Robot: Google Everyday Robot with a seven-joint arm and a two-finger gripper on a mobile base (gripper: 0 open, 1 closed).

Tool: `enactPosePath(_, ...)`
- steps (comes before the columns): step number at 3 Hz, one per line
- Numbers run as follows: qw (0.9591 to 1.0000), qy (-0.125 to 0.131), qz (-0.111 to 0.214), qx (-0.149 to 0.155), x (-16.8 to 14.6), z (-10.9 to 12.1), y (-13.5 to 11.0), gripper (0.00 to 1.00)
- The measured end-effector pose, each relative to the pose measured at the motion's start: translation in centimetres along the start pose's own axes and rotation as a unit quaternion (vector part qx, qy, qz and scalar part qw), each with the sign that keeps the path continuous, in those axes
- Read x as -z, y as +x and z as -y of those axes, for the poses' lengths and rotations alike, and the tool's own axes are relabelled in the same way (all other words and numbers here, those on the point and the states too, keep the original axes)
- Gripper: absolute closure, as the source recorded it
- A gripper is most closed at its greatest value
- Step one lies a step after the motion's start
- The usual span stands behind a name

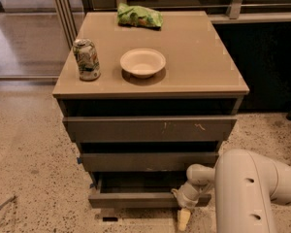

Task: Open bottom drawer

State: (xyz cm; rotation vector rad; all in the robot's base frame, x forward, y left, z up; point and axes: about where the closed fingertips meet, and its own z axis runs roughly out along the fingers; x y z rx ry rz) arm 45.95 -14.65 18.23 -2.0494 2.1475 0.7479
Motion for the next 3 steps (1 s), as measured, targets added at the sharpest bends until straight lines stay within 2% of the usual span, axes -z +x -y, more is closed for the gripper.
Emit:
enactPosePath(1, 1.0, 0.0, 0.0, 0.0, 0.4, -0.2, -0.1, 0.0)
enactPosePath(2, 0.9998, -0.017, -0.001, -0.006, 0.4, -3.8, 0.8, 0.0)
enactPosePath(3, 0.9998, -0.017, -0.001, -0.006, 0.4, -3.8, 0.8, 0.0)
